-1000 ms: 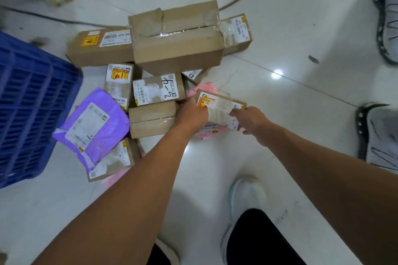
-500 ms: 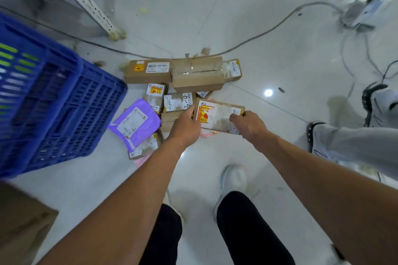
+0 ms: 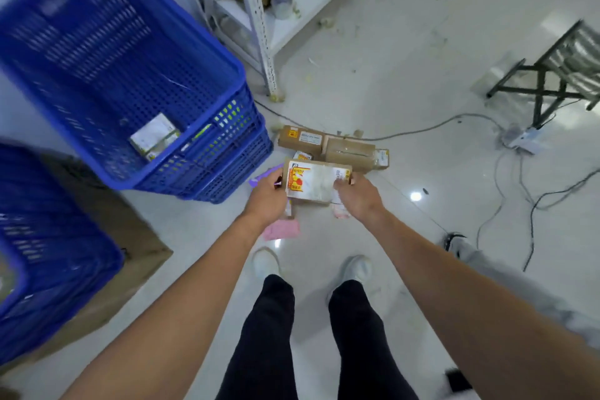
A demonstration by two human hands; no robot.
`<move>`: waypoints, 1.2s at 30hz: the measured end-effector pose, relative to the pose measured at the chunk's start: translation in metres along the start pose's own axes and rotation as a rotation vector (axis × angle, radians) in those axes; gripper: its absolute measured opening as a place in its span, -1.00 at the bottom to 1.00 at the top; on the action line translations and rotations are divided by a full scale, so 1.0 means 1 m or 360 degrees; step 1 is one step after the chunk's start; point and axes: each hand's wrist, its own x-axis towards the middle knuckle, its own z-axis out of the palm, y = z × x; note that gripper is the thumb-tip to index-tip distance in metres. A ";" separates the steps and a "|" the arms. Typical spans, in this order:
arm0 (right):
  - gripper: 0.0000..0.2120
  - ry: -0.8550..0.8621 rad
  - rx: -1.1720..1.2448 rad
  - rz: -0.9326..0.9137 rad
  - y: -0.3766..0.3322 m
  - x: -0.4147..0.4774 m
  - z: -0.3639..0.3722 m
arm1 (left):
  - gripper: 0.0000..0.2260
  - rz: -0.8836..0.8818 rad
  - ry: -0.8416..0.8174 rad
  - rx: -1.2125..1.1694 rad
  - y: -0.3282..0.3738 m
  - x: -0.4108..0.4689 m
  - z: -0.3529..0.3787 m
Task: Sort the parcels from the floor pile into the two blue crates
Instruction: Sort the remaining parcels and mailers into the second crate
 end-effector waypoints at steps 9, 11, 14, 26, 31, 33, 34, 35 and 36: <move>-0.44 -0.0016 -0.0104 -0.0288 -0.113 -0.062 0.029 | -0.57 0.0156 0.0209 -0.0260 0.029 -0.085 -0.123; -0.39 -0.0002 -0.0100 -0.0353 -0.138 -0.076 0.036 | -0.54 0.0176 0.0266 -0.0321 0.029 -0.093 -0.142; -0.52 -0.0003 -0.0231 -0.0472 -0.175 -0.100 0.045 | -0.53 0.0147 0.0381 -0.0452 0.026 -0.100 -0.167; -0.53 -0.0328 -0.0553 -0.0888 -0.276 -0.074 0.057 | -0.67 -0.0139 0.0840 -0.1108 0.052 -0.106 -0.227; -0.57 -0.0466 -0.0633 -0.1064 -0.323 -0.053 0.065 | -0.67 -0.0111 0.1096 -0.1185 0.074 -0.094 -0.258; -0.57 -0.0533 -0.0644 -0.1090 -0.341 -0.047 0.071 | -0.69 -0.0117 0.1139 -0.1173 0.077 -0.088 -0.273; -0.54 -0.0567 -0.0646 -0.1103 -0.348 -0.043 0.076 | -0.71 -0.0112 0.1145 -0.1160 0.079 -0.086 -0.280; -0.51 -0.0593 -0.0650 -0.1108 -0.355 -0.037 0.081 | -0.72 -0.0115 0.1149 -0.1135 0.079 -0.082 -0.287; -0.48 -0.0611 -0.0666 -0.1104 -0.364 -0.031 0.086 | -0.73 -0.0130 0.1149 -0.1128 0.078 -0.075 -0.295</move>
